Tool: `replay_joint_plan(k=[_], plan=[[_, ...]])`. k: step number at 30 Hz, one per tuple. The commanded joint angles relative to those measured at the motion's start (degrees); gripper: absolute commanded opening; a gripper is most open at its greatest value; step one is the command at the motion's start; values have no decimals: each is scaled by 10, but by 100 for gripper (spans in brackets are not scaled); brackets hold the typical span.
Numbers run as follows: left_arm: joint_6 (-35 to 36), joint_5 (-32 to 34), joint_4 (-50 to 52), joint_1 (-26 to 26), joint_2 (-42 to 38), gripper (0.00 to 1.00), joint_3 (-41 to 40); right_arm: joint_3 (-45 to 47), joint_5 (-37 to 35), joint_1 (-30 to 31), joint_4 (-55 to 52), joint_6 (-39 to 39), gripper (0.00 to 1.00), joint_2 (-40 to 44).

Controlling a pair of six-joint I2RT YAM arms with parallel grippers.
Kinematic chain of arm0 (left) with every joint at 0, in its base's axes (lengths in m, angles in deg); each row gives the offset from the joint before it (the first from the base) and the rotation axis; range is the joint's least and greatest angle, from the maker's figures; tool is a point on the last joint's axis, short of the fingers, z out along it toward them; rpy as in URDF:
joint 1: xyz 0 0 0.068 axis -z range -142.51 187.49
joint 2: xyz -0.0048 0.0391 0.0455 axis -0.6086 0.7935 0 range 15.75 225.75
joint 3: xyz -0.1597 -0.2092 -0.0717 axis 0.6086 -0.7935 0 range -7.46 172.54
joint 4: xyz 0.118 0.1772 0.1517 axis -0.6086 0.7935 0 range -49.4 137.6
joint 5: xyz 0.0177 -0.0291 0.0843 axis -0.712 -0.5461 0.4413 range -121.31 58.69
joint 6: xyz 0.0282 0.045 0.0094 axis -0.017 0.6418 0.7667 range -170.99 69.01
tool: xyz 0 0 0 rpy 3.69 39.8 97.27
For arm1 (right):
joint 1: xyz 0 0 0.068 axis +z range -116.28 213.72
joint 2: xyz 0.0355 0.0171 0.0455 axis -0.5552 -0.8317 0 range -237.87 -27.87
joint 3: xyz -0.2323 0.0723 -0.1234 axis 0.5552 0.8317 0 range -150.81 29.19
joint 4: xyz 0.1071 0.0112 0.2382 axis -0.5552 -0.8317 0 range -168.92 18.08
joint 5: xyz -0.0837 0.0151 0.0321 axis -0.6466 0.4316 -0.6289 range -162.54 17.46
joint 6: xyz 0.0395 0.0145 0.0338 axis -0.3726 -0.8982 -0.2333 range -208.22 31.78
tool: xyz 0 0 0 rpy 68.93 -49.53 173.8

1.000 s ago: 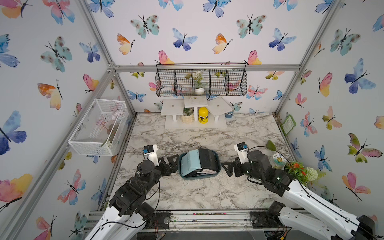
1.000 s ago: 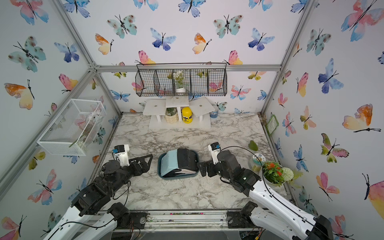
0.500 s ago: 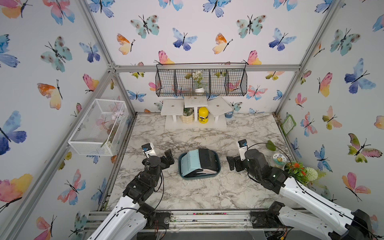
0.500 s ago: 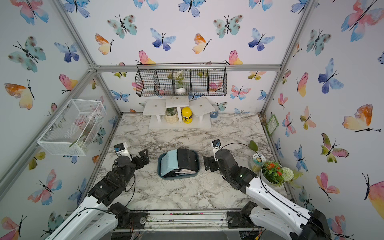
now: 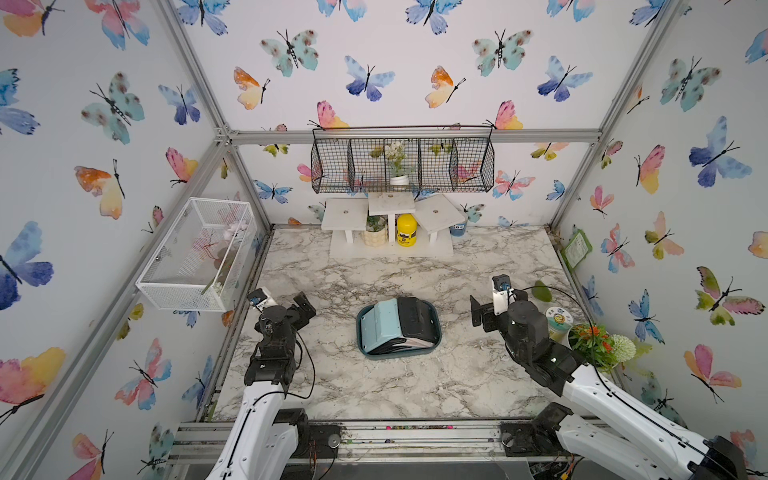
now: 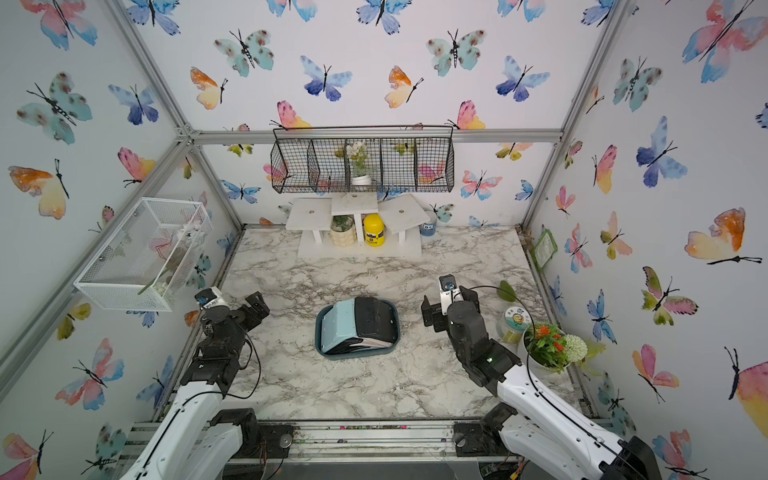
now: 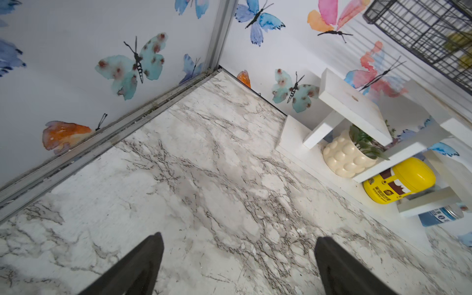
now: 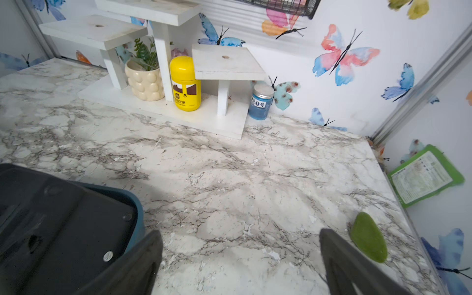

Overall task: Put the calculator in the storage box
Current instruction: Reset both arms

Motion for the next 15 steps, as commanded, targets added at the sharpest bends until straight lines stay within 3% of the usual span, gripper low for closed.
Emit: replay_joint_plan(k=[1,6,11,15], plan=[[24,-56,-38,-42,7,99,-11,32,1,-41,75,21,99,15],[53,-35,-62,-53,-7,99,-29,79,58,-141,138,-4,99,22],[86,-7,-164,-52,7,99,-94,120,94,-222,204,-38,99,4],[155,-107,-274,-52,41,99,-139,149,101,-262,260,-58,99,-21]])
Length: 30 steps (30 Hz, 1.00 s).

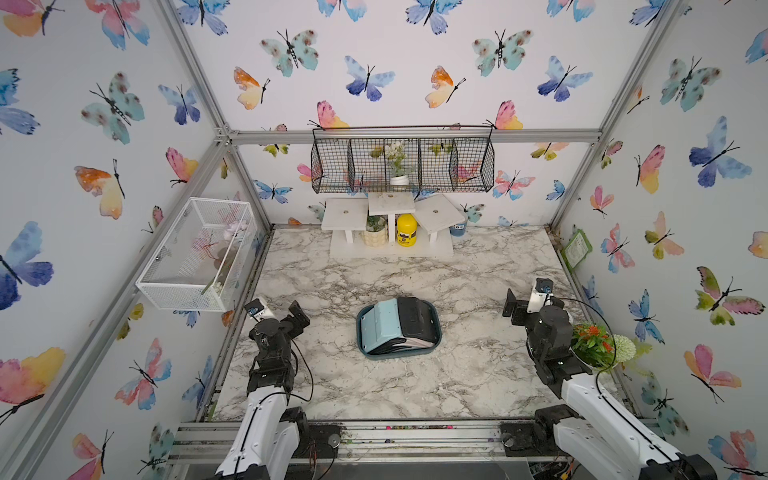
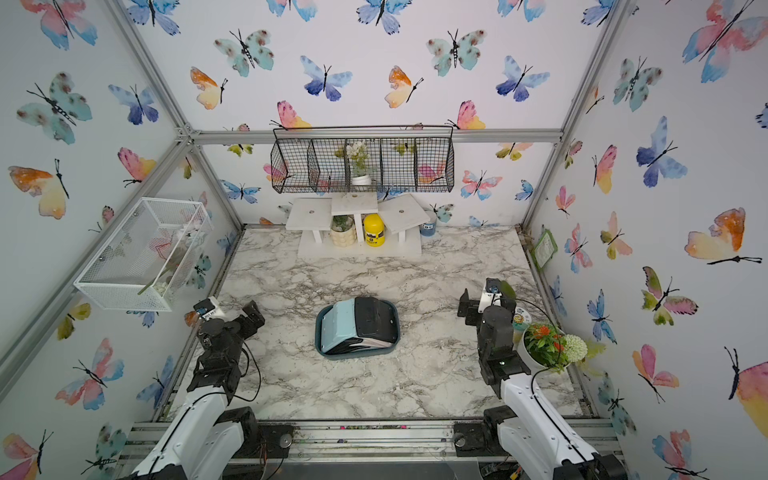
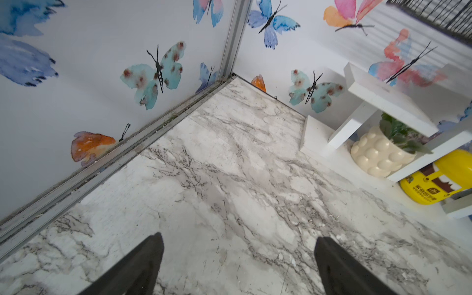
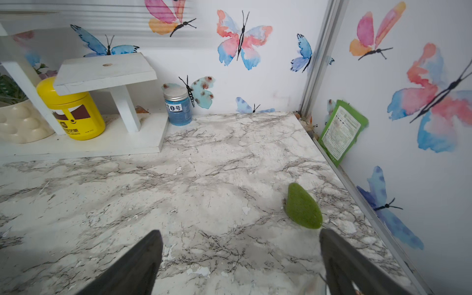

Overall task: Put the calculator in the storage box
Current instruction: Reset both arms

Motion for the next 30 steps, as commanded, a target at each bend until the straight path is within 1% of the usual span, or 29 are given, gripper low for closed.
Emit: replay_joint_plan(k=[1,3,6,8,10,13,16,19,21,23,25,27,28,29,30], plan=[[83,-95,-145,-1,27,99,-37,21,33,-27,84,-29,99,-22],[100,-117,-199,-1,46,99,-53,26,25,-33,111,-32,99,-47],[100,-110,-237,-1,99,99,-47,44,15,-35,176,-32,99,-92],[105,-118,-253,-1,134,99,-35,57,8,-37,225,-29,99,-125],[102,-127,-306,0,172,99,-37,58,-7,-39,257,-25,99,-159],[112,-148,-356,1,214,99,-28,62,-7,-42,310,-19,99,-197],[134,-141,-389,13,241,99,-27,61,-1,-43,356,-4,99,-241],[147,-134,-398,25,253,99,-25,55,-7,-43,383,3,99,-282],[155,-136,-400,31,266,99,-19,51,3,-43,389,17,99,-293],[164,-139,-406,38,280,99,-17,57,-1,-43,430,24,99,-317],[172,-111,-419,55,292,99,-21,60,-13,-43,470,19,99,-350],[166,-87,-457,59,312,99,-35,55,3,-43,469,27,99,-363],[165,-89,-480,59,326,99,-39,53,19,-43,464,25,99,-369],[174,-106,-485,59,334,99,-34,57,31,-43,496,33,99,-390],[186,-127,-461,60,337,99,-20,58,43,-42,558,55,99,-425]])
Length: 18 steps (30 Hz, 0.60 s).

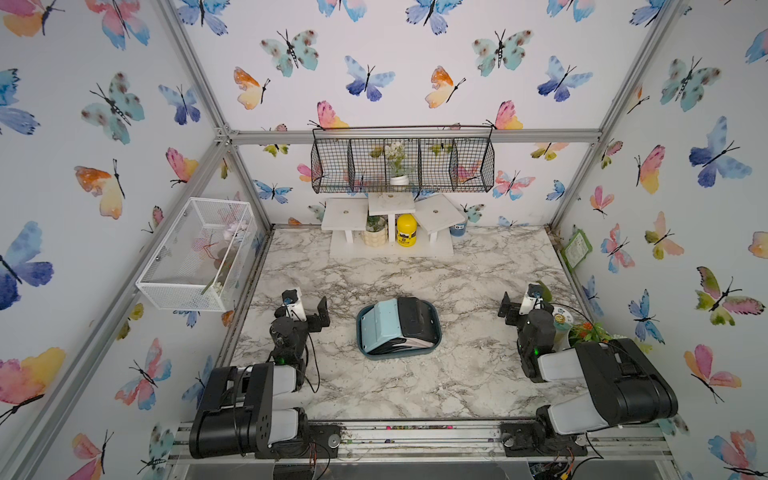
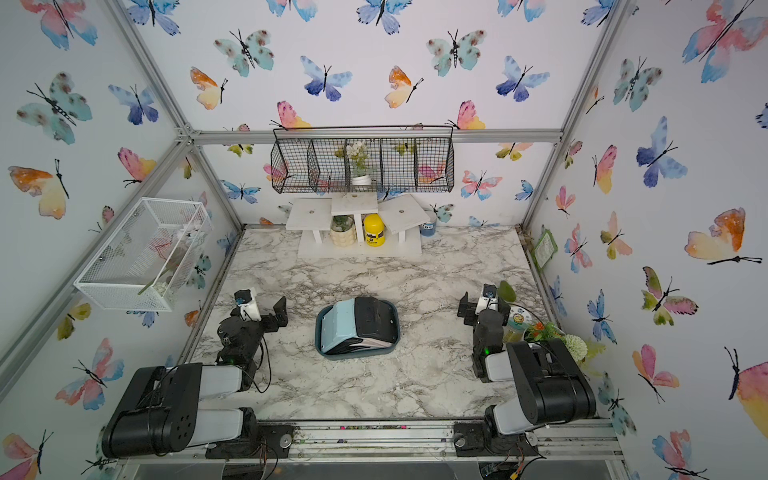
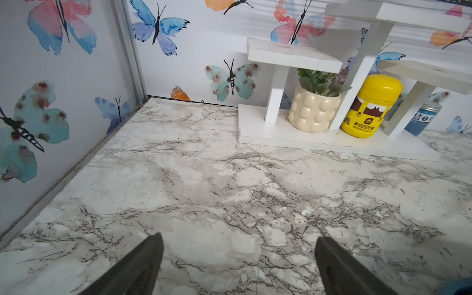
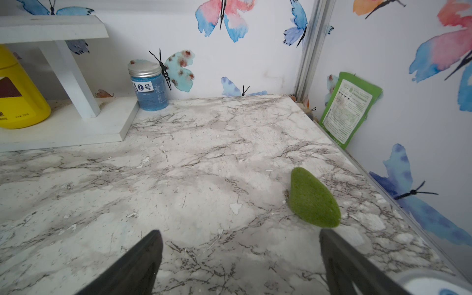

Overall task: Put the calculator in the storage box
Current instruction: Reset both arms

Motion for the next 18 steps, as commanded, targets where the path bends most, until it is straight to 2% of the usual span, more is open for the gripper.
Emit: replay_joint_plan(k=[1,3,5,8,11,18], plan=[[33,-17,8,8,19,99,29,-4,31,-3,94,29,98,-50],[38,21,18,26,20,99,34,-32,29,-7,-22,6,99,-16],[38,21,20,26,21,99,36,-23,43,-16,47,10,99,-43],[38,21,20,26,21,99,36,-36,44,-18,-20,3,99,-22],[38,22,20,26,21,99,36,-22,43,-18,25,11,99,-30],[37,21,20,26,21,99,36,-28,42,-18,1,9,99,-23]])
